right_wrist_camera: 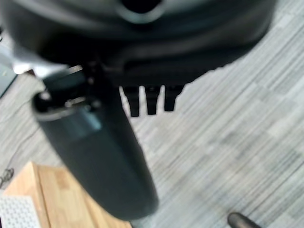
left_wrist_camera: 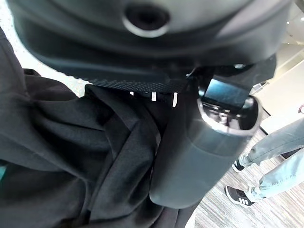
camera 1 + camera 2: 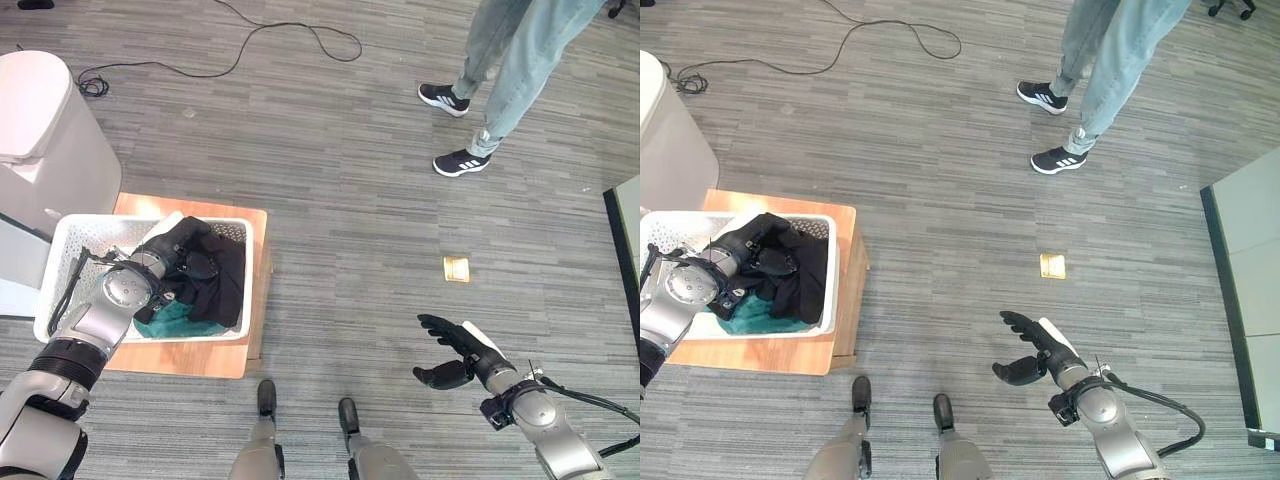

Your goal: Pick up bed clothes into laundry basket.

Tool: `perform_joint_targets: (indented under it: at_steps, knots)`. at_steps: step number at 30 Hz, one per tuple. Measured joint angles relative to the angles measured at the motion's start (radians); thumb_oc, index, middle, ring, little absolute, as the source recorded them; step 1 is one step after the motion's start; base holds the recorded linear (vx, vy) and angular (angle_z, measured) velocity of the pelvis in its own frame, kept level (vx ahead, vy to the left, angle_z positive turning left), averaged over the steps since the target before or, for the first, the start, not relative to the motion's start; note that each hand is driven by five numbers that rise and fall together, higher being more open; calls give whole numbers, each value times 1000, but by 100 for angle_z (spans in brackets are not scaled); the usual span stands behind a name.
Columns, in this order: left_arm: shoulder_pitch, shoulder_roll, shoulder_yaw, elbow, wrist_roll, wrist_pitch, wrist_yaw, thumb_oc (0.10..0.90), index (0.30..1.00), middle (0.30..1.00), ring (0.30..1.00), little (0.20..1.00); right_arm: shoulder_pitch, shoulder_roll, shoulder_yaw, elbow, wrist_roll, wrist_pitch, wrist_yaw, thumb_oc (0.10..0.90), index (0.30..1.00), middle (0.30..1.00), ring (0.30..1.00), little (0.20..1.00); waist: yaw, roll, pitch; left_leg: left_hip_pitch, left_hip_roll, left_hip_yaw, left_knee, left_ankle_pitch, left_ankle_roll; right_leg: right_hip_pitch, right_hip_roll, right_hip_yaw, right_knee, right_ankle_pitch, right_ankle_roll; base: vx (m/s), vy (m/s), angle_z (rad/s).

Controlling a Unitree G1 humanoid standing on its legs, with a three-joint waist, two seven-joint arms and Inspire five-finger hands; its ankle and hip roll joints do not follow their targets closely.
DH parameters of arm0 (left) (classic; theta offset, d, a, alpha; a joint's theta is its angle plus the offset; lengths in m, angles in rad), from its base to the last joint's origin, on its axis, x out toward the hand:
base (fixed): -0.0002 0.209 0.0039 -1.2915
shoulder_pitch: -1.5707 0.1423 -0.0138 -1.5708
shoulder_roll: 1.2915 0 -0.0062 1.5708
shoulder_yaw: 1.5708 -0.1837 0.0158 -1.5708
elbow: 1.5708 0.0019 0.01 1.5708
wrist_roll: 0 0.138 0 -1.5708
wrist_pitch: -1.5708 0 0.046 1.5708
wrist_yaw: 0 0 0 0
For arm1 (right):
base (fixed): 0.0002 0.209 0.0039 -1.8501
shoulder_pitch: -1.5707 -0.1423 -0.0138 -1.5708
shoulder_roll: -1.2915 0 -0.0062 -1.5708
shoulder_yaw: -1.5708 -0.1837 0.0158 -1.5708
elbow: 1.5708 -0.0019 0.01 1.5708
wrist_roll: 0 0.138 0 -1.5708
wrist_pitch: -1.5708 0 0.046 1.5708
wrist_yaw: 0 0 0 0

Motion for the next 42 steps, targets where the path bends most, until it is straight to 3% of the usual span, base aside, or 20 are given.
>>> perform_joint_targets:
  at_steps: [7, 19, 23, 27, 30, 31, 32, 34, 36, 38, 41, 42]
  knots:
    - [15, 36, 0, -55, 40, 10, -10, 800, 900, 900, 900, 900, -3, 0, 0, 0, 0, 1, 3, 800, 900, 900, 900, 900, 5, -2, 0, -7, 0, -4, 0, 0, 0, -4, 1, -2, 0, 0, 0, 0, 0, 0]
    - [167, 243, 41, -434, 25, 9, -83, 800, 900, 900, 900, 900, 10, 3, -3, -3, -3, 3, 31, 800, 900, 900, 900, 900, 33, -5, 0, -10, 0, -16, 0, 1, 0, -6, 2, -5, 0, 0, 0, 8, -3, 1]
    - [237, 272, 131, -511, -35, -4, -90, 800, 900, 900, 900, 900, 29, 7, -4, -3, -6, 2, 43, 800, 900, 900, 900, 900, 49, -1, 0, -9, 0, -22, 0, 1, -1, -2, 3, -7, -1, 0, 0, 18, -14, 3]
    - [356, 281, 293, -590, -73, -25, -81, 800, 900, 900, 900, 900, 55, 13, -16, -4, -16, 2, 45, 800, 900, 900, 900, 900, 68, 7, -1, -8, -1, -26, 0, 2, -1, 1, 3, -10, -1, -1, 0, 3, -4, 1]
    - [472, 273, 457, -657, -79, -70, -12, 800, 900, 900, 900, 900, 70, 27, -36, -4, -16, -1, 44, 800, 900, 900, 900, 900, 77, 9, -2, -8, 0, -27, 0, 2, -1, 1, 3, -11, -1, -1, 0, 1, -5, 1]
    - [509, 255, 522, -677, -81, -89, 13, 800, 900, 900, 900, 900, 74, 31, -40, -4, -15, -2, 44, 800, 900, 900, 900, 900, 87, 12, -2, -7, 0, -30, 0, 2, -2, 3, 4, -16, -1, -1, 1, 5, -22, 5]
    - [579, 153, 647, -701, -103, -119, 39, 800, 900, 900, 900, 900, 74, 38, -44, -5, -15, -6, 44, 800, 900, 900, 900, 900, 85, 19, -6, -4, -2, -31, 0, 1, -2, 7, 2, -21, -1, -2, 2, 6, -22, 6]
    - [628, -9, 766, -728, -151, -150, 90, 800, 900, 900, 900, 900, 86, 41, -48, -7, -15, -9, 44, 800, 900, 900, 900, 900, 90, 31, -11, 3, -2, -37, 0, 1, -2, 18, 1, -31, -1, -5, 6, 21, -13, 9]
    - [673, -87, 838, -739, -201, -159, 132, 800, 900, 900, 900, 900, 92, 41, -53, -9, -15, -12, 44, 800, 900, 900, 900, 900, 99, 38, -15, 5, -2, -41, 0, 1, -2, 21, 4, -30, -1, -6, 6, 12, -9, 7]
    - [705, -227, 884, -725, -261, -175, 153, 800, 900, 900, 900, 900, 91, 42, -72, -12, -15, -12, 44, 800, 900, 900, 900, 900, 119, 51, -26, 6, -1, -43, 0, 0, -3, 23, 5, -31, -1, -6, 6, 7, -12, 4]
    - [717, -474, 866, -655, -363, -196, 178, 800, 900, 900, 900, 900, 82, 44, -77, -38, -15, -14, 41, 800, 900, 900, 900, 900, 128, 61, -43, 16, -5, -51, 0, 1, -3, 38, 2, -39, -1, -9, 9, -5, 1, 8]
    - [741, -512, 842, -607, -397, -190, 180, 800, 900, 900, 900, 900, 79, 46, -72, -42, -13, -29, 42, 800, 900, 900, 900, 900, 131, 56, -48, 19, -3, -51, 0, 2, -4, 42, 5, -39, -1, -10, 9, 26, 11, 3]
